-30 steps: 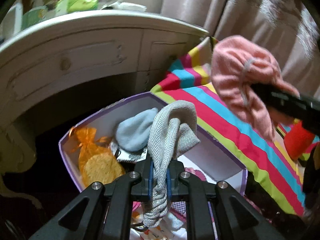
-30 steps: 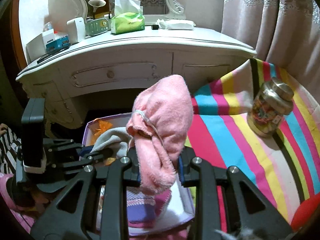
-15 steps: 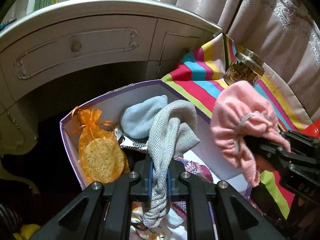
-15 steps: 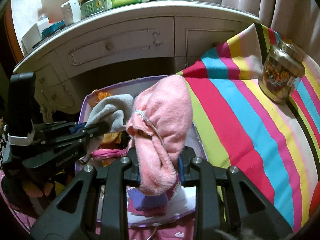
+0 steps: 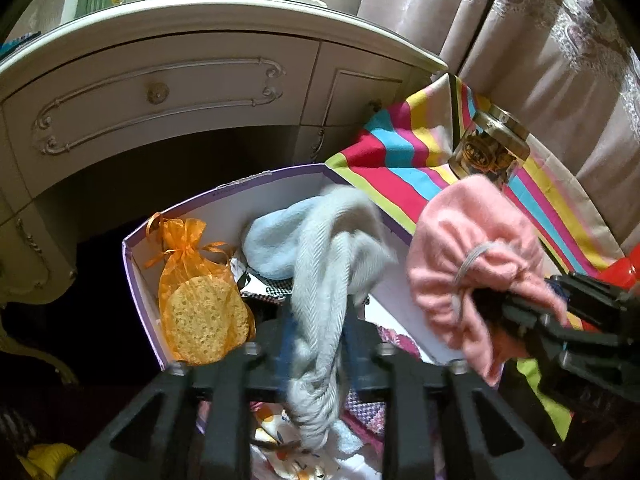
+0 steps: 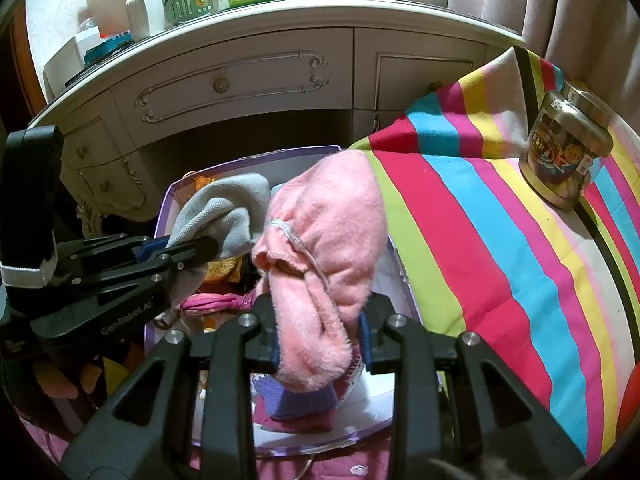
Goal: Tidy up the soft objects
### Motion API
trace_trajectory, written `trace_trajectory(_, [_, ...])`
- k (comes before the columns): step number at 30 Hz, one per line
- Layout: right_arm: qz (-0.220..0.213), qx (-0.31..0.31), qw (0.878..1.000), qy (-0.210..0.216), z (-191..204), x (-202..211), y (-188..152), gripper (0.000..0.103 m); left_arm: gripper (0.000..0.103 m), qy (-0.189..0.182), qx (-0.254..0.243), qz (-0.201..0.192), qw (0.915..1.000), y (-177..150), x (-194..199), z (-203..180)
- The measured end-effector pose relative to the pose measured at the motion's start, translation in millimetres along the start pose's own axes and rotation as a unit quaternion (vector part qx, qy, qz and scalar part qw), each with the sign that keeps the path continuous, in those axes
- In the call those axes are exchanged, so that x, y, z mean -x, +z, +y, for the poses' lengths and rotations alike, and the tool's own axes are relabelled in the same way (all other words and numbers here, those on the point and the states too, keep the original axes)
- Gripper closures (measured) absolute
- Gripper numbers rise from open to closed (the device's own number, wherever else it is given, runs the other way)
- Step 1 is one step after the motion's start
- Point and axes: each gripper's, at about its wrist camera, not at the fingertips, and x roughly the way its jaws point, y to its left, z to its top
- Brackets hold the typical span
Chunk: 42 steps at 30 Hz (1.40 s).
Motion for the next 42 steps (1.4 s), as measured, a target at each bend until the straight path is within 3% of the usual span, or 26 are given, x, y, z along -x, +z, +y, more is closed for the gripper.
trace_trajectory(1, [0.004,-0.001,1.0,0.0,0.0,-1.0,0.2,0.055,0.043,0.007,0.0,-0.001,1.0,0.4,-0.5,0.4])
trace_trajectory(2, [0.006,-0.001,1.0,-0.003,-0.8,-1.5,-0.3,0.043,0.021,0.009,0.001,-0.005,0.9999,0.7,-0.2,1.1])
trace_trajectory(3, [0.009,-0.001,1.0,-0.006,-1.4,-2.0,-0.5,0.035,0.016,0.007,0.002,-0.012,0.9999,0.7,1.1,1.8])
trace_trajectory(7, [0.026,0.005,1.0,-0.011,-2.8,-3.3,-2.5,0.029,0.014,0.02,-0.011,-0.021,0.9995,1.3,3.6,-2.4])
trace_trajectory(11, [0.046,0.003,0.999,-0.025,-6.5,-4.6,-6.9,0.027,0.0,0.024,-0.012,-0.019,0.9995,1.2,3.1,-4.4])
trace_trajectory(16, [0.057,-0.027,0.998,-0.01,-18.7,0.5,-14.6,0.027,0.0,0.014,-0.007,-0.031,0.9994,4.6,8.8,-2.8])
trace_trajectory(20, [0.061,-0.039,0.997,-0.006,-21.2,7.9,-17.5,0.027,0.0,0.031,-0.019,-0.046,0.9982,10.9,18.9,-7.8])
trace_trajectory(23, [0.056,-0.039,0.998,-0.004,-20.3,14.9,-19.2,0.026,0.0,0.075,-0.027,-0.065,0.9946,17.5,33.0,-11.6])
trace_trajectory(26, [0.05,-0.036,0.998,-0.002,-18.1,22.5,-21.8,0.026,0.0,0.149,-0.037,-0.103,0.9828,25.3,55.0,-17.3])
trace_trajectory(28, [0.049,-0.033,0.998,0.0,-16.0,25.6,-24.0,0.025,0.0,0.172,-0.038,-0.111,0.978,30.8,63.1,-16.8])
trace_trajectory(33, [0.06,-0.028,0.998,-0.005,-11.4,25.1,-29.3,0.024,0.0,0.114,-0.015,-0.02,0.9932,37.3,42.3,1.0])
trace_trajectory(42, [0.078,-0.014,0.996,-0.031,-4.3,16.7,-31.7,0.024,0.0,0.105,-0.007,0.055,0.9929,15.4,9.7,4.2])
